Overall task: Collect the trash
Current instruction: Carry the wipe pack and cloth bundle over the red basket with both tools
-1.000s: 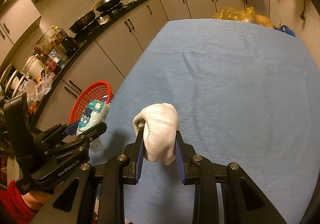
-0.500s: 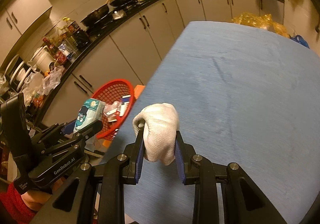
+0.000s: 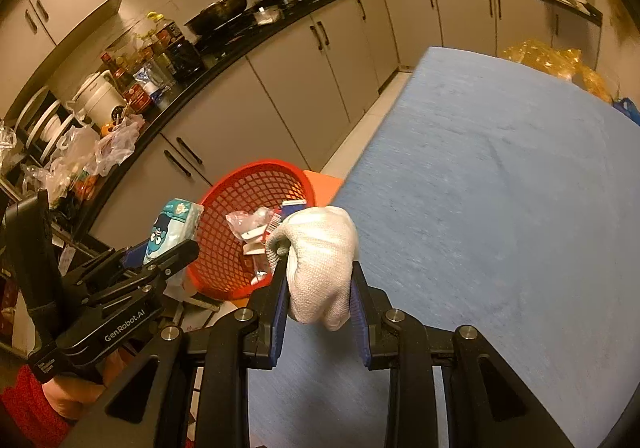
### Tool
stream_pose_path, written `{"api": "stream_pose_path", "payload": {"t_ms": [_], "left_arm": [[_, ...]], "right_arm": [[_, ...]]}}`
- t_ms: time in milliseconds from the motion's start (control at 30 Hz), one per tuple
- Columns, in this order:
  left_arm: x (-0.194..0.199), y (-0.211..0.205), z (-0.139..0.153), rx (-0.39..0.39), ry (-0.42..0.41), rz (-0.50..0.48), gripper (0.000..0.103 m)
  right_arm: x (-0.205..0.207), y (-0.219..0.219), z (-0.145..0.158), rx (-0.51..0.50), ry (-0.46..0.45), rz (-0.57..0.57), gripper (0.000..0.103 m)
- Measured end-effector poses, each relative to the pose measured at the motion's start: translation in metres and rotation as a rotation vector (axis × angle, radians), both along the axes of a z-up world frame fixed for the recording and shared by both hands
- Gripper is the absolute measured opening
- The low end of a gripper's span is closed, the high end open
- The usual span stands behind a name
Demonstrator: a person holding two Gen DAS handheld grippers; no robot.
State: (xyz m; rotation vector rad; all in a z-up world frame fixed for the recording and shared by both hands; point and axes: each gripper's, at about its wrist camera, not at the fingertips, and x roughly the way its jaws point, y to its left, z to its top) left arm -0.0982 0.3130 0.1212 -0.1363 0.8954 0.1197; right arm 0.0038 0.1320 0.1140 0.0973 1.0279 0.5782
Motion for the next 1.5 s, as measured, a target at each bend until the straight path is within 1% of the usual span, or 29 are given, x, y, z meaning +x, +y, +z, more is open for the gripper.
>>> {"api": "stream_pose_path", "payload": {"t_ms": [333,600,700,1133,1500], "left_arm": [[0.005,0.030,-0.009,-0.030,0.016,0.022,0.041],[0.011,0.051,-0.020,-0.097,0.032,0.039,0.041],[0.013,0.055,-0.023,-0.108,0.039,0.042,0.041],[0.029,0.057,-0.031,-0.089,0.046,0.017,0.041],[0.038,0.066,-0.040,-0.082,0.073,0.021,0.041]], "right_arm": [[0.020,0.042,-0.004,-0.013,0.015,0.033,0.030],[0.036,0.069,-0.006,-0.023,0.039,0.041,0.030],[0.041,0.076,-0.007,-0.029,0.036,0.043,0.030],[0.063,0.108,-0.019,-0.053,0.047,0.052,0.031],[0.074,0.118,-0.030,-0.073,0.048,0.064,0.031]]}}
